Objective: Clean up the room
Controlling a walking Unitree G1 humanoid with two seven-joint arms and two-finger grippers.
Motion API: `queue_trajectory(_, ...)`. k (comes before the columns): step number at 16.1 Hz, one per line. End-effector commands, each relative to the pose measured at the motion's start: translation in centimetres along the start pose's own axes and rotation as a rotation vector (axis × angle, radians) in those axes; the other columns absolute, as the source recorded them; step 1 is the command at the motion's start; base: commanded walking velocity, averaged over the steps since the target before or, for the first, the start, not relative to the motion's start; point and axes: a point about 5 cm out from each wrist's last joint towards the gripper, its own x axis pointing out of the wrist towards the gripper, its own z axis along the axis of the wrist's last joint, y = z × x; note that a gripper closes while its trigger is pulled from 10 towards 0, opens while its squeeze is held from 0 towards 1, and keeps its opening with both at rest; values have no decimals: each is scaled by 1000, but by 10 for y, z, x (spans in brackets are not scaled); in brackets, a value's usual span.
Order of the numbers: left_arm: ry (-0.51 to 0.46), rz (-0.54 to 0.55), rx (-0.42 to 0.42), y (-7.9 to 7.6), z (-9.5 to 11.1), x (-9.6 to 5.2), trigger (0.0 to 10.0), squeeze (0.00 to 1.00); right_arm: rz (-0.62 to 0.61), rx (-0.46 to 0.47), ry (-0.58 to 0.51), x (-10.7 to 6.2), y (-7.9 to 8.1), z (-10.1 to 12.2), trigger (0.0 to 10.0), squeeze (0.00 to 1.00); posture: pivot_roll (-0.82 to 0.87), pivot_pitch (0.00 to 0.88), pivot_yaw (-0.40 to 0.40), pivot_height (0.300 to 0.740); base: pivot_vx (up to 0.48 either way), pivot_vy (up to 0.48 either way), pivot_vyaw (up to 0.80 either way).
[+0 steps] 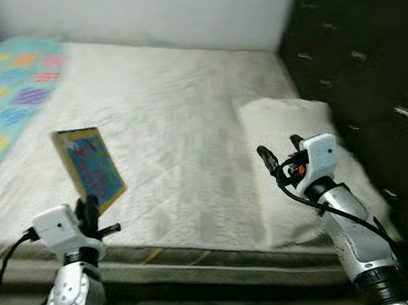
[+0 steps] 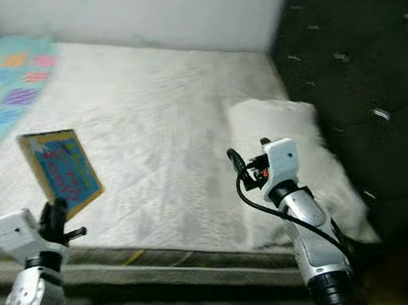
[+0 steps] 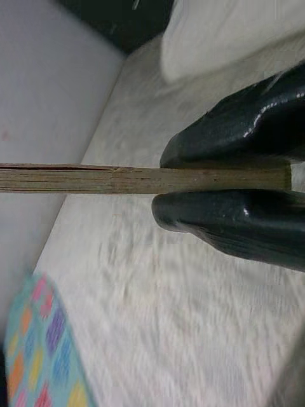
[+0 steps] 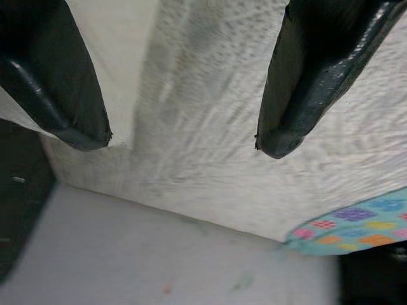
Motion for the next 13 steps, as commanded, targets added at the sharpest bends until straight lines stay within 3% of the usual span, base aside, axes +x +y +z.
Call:
queue_trajectory(1,-47,-47,-7,-10,10,3,10000,0,0,-2,-8,0,0,4,10000,0,-61,0,-109,740,0,0,-800)
queue_trajectory(5,-52,-69,-23,-9,12,-4,10000,0,21,6,-2,0,9,1,10000,0,-33,0,-105,740,0,0,-800)
queue_trajectory(8,-46,-58,-44,-11,12,-6,10000,0,17,8,-14,5,9,4,10000,0,-31,0,-92,740,0,0,0)
queue_trajectory(13,-54,-128,-52,-21,16,-11,10000,0,39,33,-21,5,18,4,10000,0,-24,0,-96,740,0,0,0)
